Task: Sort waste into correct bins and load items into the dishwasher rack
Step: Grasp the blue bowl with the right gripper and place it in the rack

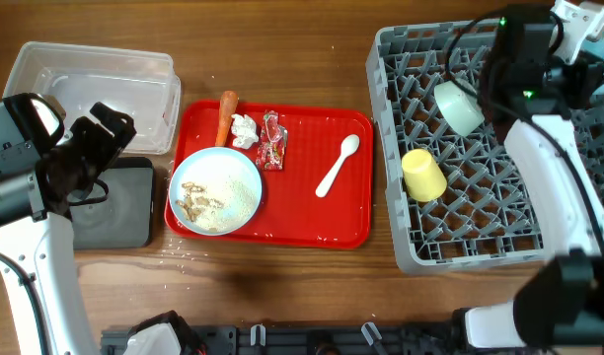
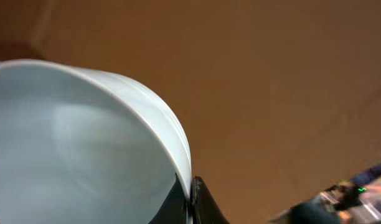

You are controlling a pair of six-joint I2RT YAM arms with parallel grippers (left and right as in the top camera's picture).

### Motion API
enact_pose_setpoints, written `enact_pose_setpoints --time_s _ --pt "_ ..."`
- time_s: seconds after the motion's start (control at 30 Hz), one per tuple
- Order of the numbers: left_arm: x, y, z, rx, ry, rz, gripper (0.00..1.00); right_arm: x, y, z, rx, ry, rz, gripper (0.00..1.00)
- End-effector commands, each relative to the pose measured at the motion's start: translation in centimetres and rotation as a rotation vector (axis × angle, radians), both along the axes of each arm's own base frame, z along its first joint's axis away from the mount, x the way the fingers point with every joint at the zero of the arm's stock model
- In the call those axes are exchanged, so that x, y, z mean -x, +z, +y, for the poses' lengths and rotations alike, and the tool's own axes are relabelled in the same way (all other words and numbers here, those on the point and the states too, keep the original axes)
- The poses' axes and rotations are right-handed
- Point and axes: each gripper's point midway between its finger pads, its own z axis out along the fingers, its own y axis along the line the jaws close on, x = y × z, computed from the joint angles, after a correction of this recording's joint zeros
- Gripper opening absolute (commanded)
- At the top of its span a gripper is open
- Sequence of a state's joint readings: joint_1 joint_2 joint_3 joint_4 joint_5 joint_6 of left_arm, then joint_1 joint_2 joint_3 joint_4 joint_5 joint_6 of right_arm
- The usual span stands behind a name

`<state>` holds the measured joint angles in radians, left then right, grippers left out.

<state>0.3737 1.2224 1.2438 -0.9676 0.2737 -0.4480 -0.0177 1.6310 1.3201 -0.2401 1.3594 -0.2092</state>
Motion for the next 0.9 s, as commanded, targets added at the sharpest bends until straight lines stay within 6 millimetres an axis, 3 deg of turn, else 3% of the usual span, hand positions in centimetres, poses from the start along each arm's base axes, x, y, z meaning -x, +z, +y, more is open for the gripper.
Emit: enact_pose_setpoints --time_s 0.0,0.13,0.27,0.3,0.33,0.4,0.43,0.5,0.57,0.6,0.67,0.7,0.73,0.8,0.87 --pt "0.0 0.9 0.3 -0.009 0.012 -0.024 1.00 -1.9 -5.1 -2.7 0.019 -0.034 0.277 0.04" --pt "0.0 0.9 0.3 -0.009 0.012 -0.024 1.00 -4.0 -11.0 -2.3 0.002 0.006 0.435 0.04" --pt "0.0 0.9 0.3 -0.009 0.012 -0.024 1.00 -6.5 -12.8 1.8 -0.026 0.164 0.469 0.05" --pt "0.0 0.9 0.3 -0.009 0.012 -0.024 1.00 -6.6 -13.2 2.4 -0.036 0.190 0.490 0.24" --pt "0.0 0.9 0.3 -0.009 0.012 -0.024 1.00 -6.5 -13.4 2.7 -0.037 0.195 0.504 0.49" --pt "0.0 0.9 0.3 -0.009 0.012 -0.024 1.00 -6.0 -13.0 3.7 -0.055 0.183 0.421 0.91" --pt "0.0 0.9 0.3 -0.009 0.012 -0.024 1.00 -6.2 -13.0 4.9 -0.116 0.250 0.394 0.98" --pt "0.0 0.9 0.3 -0.009 0.012 -0.024 1.00 -6.7 -11.6 7.5 -0.252 0.413 0.316 0.99" --pt "0.0 0.9 0.3 -0.009 0.012 -0.024 1.00 -6.7 -7.7 11.1 -0.471 0.615 0.146 0.98" --pt "0.0 0.9 0.3 -0.009 0.012 -0.024 1.00 -6.2 -6.1 13.0 -0.581 0.703 0.085 0.93" --pt "0.0 0.9 0.3 -0.009 0.012 -0.024 1.00 -4.1 -2.8 18.5 -0.845 0.946 -0.016 0.88" --pt "0.0 0.9 0.3 -0.009 0.012 -0.024 1.00 -2.1 -1.6 22.3 -1.012 1.099 -0.023 0.82" --pt "0.0 0.9 0.3 -0.009 0.012 -0.024 1.00 -0.3 -1.3 24.9 -1.133 1.184 0.001 0.75" --pt "0.0 0.9 0.3 -0.009 0.012 -0.024 1.00 3.6 -3.0 29.7 -1.398 1.203 0.114 0.70" --pt "0.0 0.9 0.3 -0.009 0.012 -0.024 1.00 6.5 -7.4 33.2 -1.501 1.098 0.282 0.66"
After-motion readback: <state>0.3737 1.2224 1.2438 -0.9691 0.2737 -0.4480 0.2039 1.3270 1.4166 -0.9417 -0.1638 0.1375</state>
